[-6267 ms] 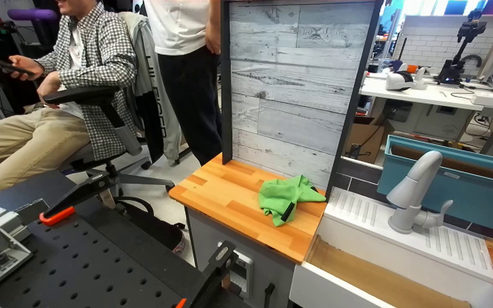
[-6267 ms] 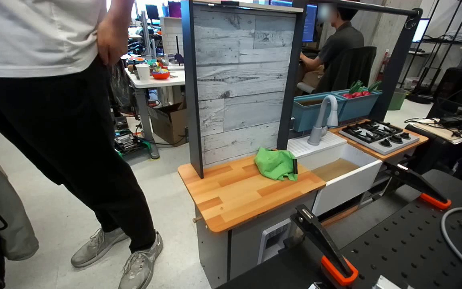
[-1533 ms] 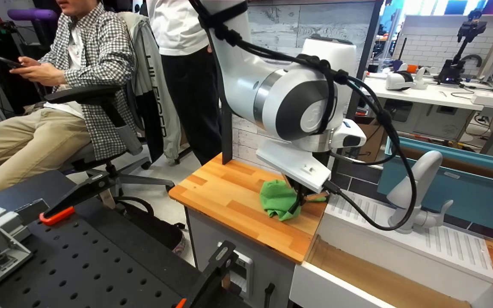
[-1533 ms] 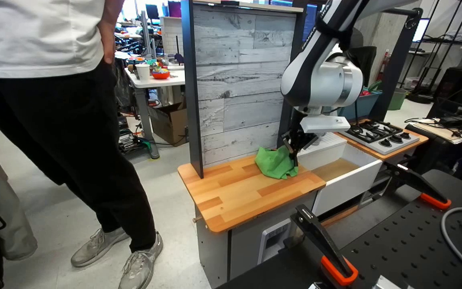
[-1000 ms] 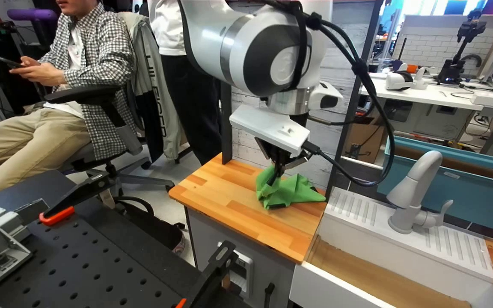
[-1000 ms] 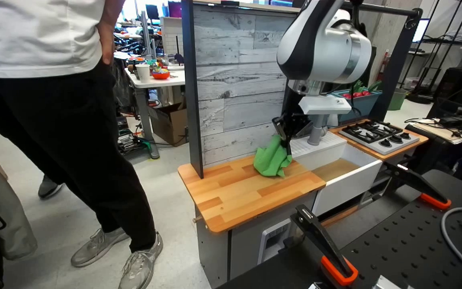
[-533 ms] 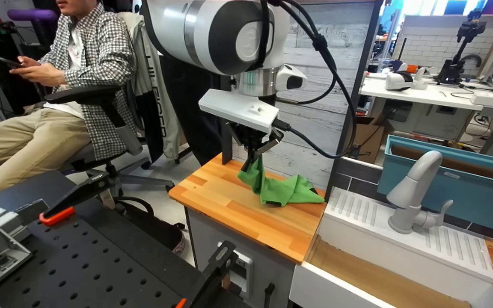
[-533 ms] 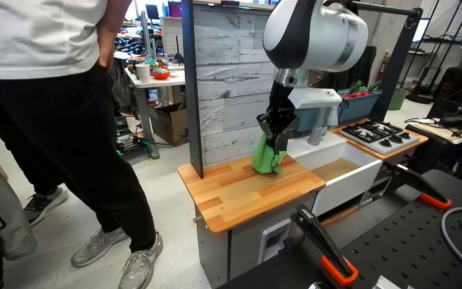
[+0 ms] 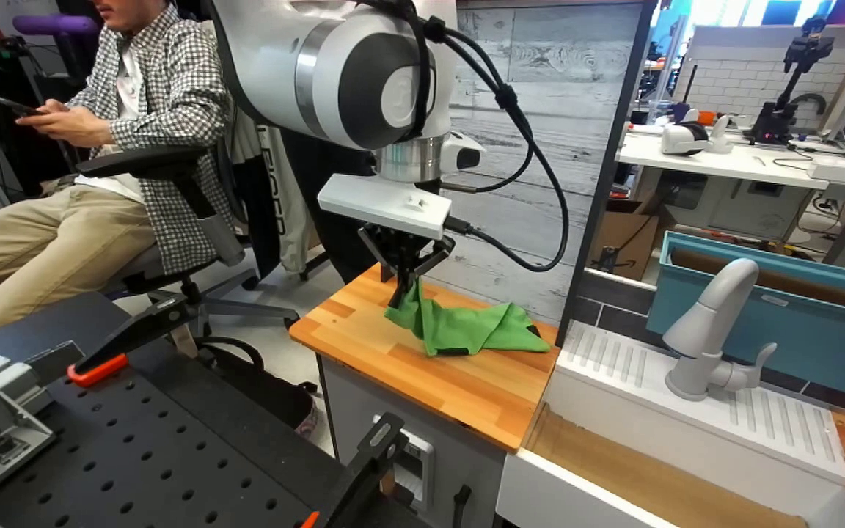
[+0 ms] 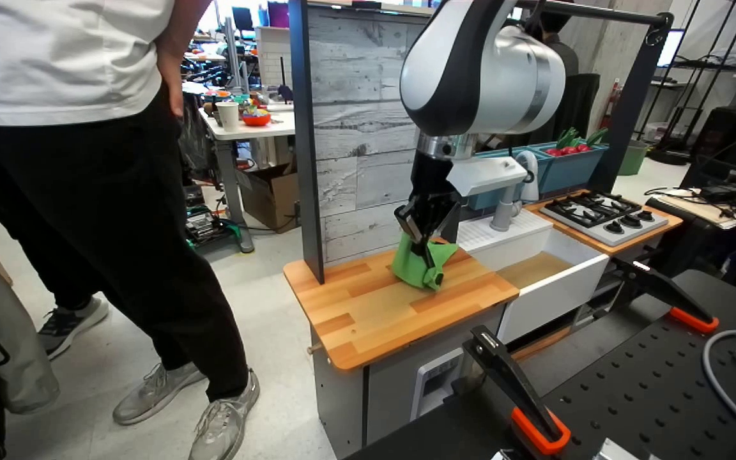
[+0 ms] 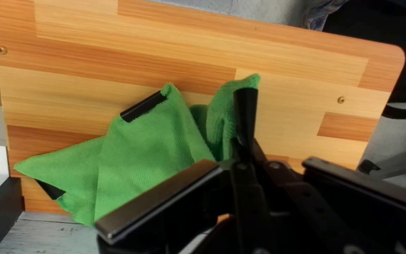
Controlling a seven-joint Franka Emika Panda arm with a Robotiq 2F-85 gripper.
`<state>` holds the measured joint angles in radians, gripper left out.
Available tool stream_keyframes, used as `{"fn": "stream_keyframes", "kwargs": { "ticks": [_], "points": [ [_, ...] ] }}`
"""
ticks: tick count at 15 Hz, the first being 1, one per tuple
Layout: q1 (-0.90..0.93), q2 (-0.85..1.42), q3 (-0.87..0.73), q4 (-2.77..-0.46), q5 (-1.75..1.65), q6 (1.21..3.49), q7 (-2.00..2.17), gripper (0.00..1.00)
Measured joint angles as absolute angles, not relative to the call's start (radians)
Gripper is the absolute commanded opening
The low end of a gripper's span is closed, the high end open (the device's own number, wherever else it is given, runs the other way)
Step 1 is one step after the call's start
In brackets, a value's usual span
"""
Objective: Unfold the green cloth
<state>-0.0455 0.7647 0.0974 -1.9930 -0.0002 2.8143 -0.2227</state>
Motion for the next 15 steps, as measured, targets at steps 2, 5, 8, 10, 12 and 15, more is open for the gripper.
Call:
{"fn": "stream_keyframes", "kwargs": {
  "ticks": [2,5,8,10,12,15],
  "points": [
    [-0.037,0.794,0.097,-1.975,-0.021,2.809,-0.232,0.01],
    [-0.028,0.844,0.097,-1.942,-0.053,2.805,-0.254,0.01],
    [-0.020,0.892,0.098,-1.911,-0.073,2.800,-0.279,0.01],
    [-0.016,0.919,0.098,-1.891,-0.088,2.788,-0.292,0.01],
    [-0.012,0.942,0.099,-1.873,-0.097,2.772,-0.303,0.28],
    [-0.004,0.970,0.099,-1.850,-0.112,2.758,-0.316,0.42]
  ]
}}
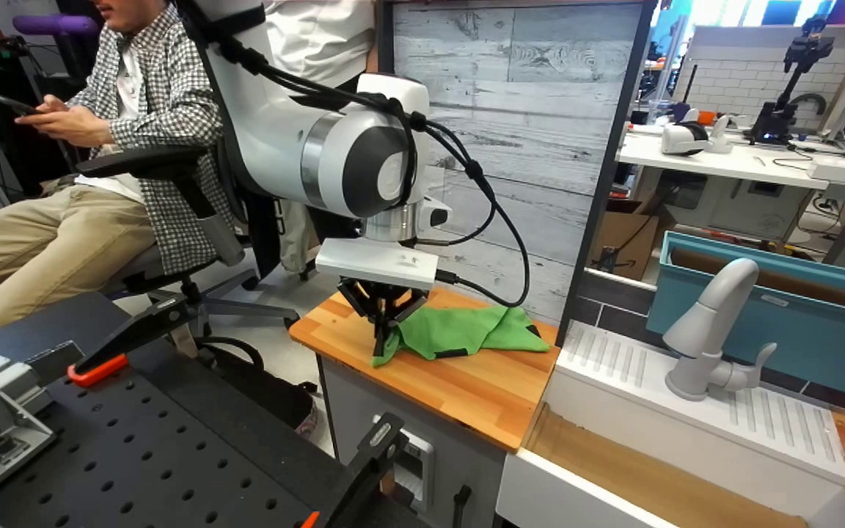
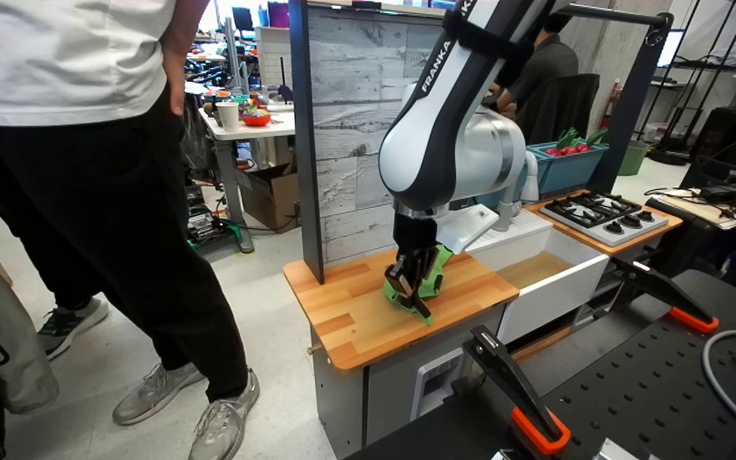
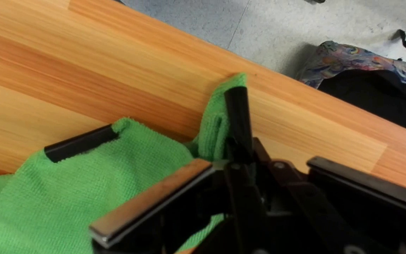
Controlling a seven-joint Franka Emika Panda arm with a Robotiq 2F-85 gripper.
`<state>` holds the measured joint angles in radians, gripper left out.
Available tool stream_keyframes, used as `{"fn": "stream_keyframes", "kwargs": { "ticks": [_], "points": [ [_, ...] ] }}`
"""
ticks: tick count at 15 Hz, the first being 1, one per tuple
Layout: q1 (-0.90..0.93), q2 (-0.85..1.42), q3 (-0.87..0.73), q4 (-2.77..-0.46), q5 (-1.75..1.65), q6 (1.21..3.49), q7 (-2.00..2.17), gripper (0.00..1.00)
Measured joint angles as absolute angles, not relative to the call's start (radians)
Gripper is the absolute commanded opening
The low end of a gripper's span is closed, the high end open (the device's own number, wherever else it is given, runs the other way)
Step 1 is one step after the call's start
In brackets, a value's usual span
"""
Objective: Unfold the green cloth
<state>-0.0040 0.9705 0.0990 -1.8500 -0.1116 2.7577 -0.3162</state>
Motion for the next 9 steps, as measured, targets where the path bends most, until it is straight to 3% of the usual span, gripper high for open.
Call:
{"fn": "stream_keyframes", "kwargs": {
  "ticks": [7,9],
  "points": [
    [0.006,0.987,0.099,-1.825,-0.133,2.728,-0.322,0.93],
    [0.006,0.987,0.099,-1.824,-0.133,2.728,-0.322,1.00]
  ]
}}
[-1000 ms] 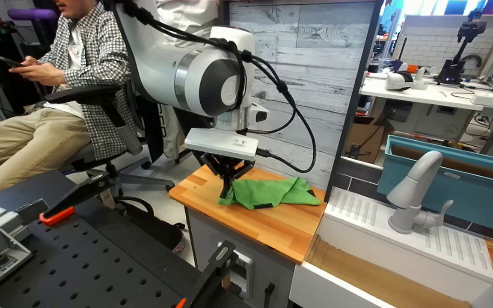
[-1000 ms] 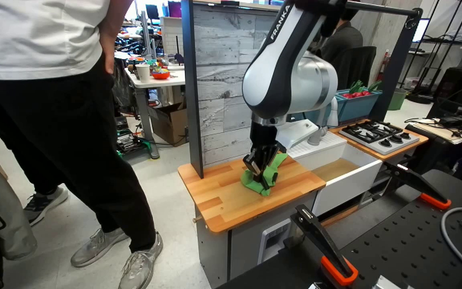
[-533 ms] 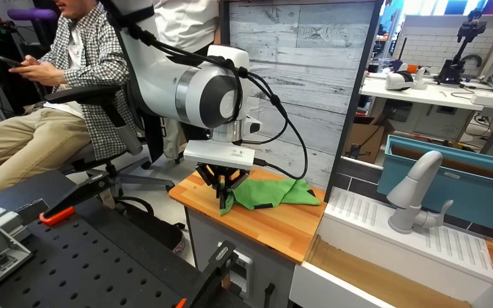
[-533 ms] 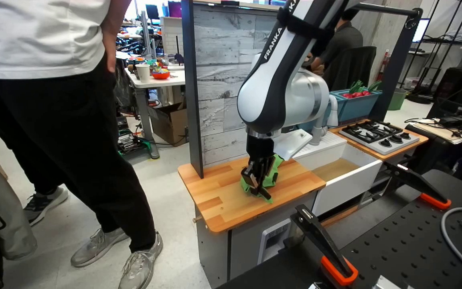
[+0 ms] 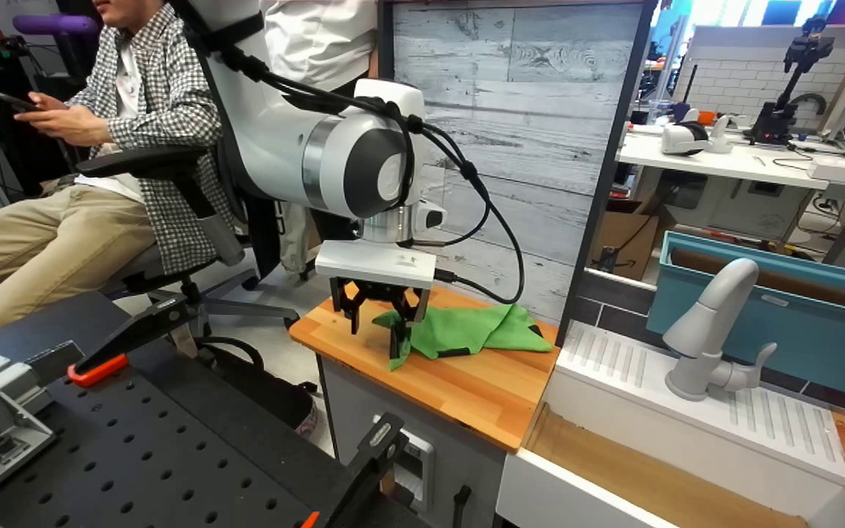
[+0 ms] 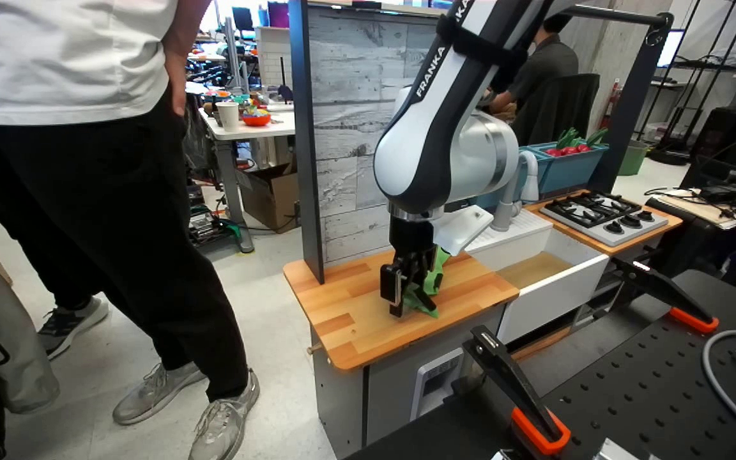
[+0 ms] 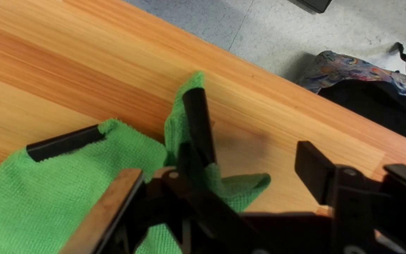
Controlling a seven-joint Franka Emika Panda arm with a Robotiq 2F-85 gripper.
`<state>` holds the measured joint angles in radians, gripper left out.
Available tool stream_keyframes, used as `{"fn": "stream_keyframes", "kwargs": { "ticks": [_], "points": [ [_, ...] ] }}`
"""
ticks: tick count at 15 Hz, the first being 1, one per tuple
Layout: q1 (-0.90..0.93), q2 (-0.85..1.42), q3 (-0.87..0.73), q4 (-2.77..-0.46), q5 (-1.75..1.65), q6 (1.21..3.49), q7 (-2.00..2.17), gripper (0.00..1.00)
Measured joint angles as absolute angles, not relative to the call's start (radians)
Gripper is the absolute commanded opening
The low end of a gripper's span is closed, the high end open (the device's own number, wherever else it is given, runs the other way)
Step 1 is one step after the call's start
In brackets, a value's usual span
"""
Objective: Unfold the green cloth
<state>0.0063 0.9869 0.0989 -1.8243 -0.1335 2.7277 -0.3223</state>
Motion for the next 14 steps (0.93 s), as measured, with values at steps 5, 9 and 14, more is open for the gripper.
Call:
{"fn": "stream_keyframes", "kwargs": {
  "ticks": [5,9,14],
  "points": [
    [0.003,0.978,0.099,-1.828,-0.133,2.728,-0.322,1.00],
    [-0.007,0.947,0.099,-1.856,-0.133,2.728,-0.322,1.00],
    [-0.049,0.869,0.107,-1.939,-0.131,2.729,-0.327,1.00]
  ]
}}
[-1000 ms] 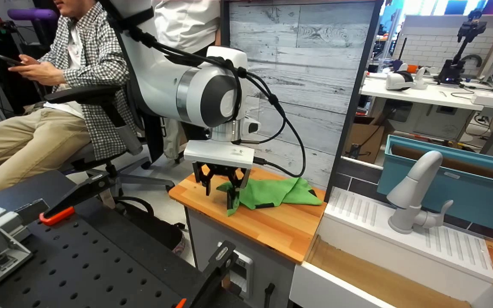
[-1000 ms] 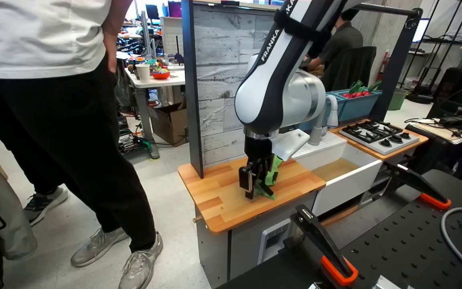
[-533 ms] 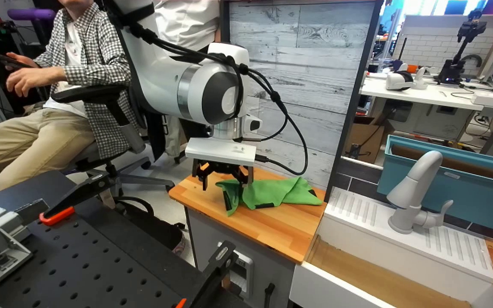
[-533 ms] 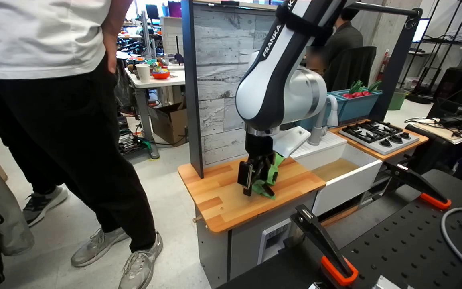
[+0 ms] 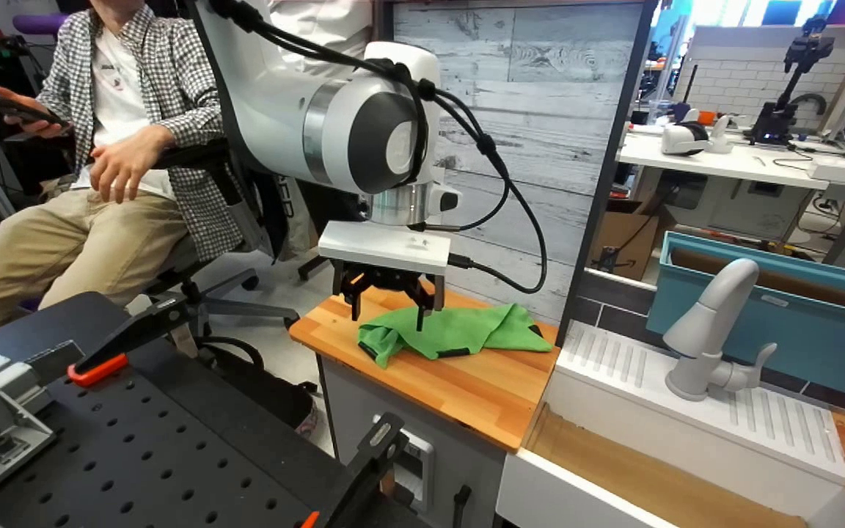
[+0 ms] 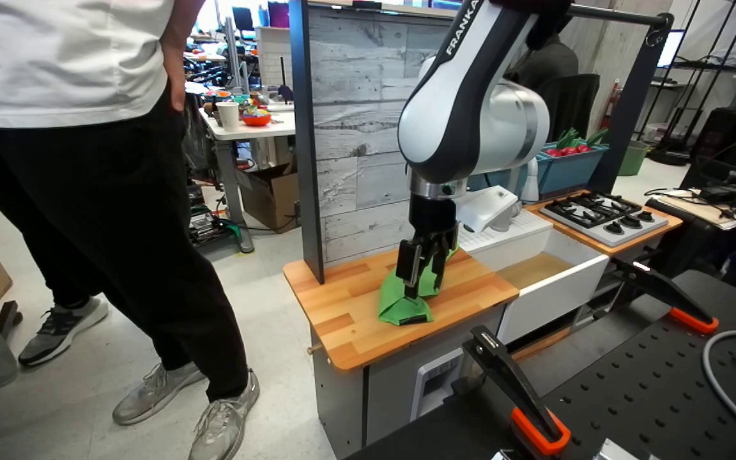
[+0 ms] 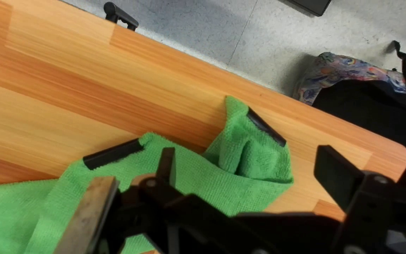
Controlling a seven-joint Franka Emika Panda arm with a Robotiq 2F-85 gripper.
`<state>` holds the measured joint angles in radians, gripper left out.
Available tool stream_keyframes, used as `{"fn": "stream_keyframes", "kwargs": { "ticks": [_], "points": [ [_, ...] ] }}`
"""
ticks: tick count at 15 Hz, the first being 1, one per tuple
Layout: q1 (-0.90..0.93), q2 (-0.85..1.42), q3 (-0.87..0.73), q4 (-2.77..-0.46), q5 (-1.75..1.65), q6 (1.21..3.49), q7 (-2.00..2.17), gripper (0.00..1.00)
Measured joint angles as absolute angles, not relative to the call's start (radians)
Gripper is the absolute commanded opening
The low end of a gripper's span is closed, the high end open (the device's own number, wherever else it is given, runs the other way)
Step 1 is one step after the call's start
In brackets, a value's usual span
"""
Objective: Unfold the green cloth
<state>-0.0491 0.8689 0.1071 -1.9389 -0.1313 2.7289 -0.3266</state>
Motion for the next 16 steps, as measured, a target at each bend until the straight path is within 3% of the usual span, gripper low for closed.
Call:
{"fn": "stream_keyframes", "kwargs": {
  "ticks": [9,16],
  "points": [
    [-0.296,0.770,0.204,-1.971,0.110,2.761,-0.322,1.00],
    [-0.306,0.811,0.146,-1.945,0.145,2.822,-0.229,1.00]
  ]
}}
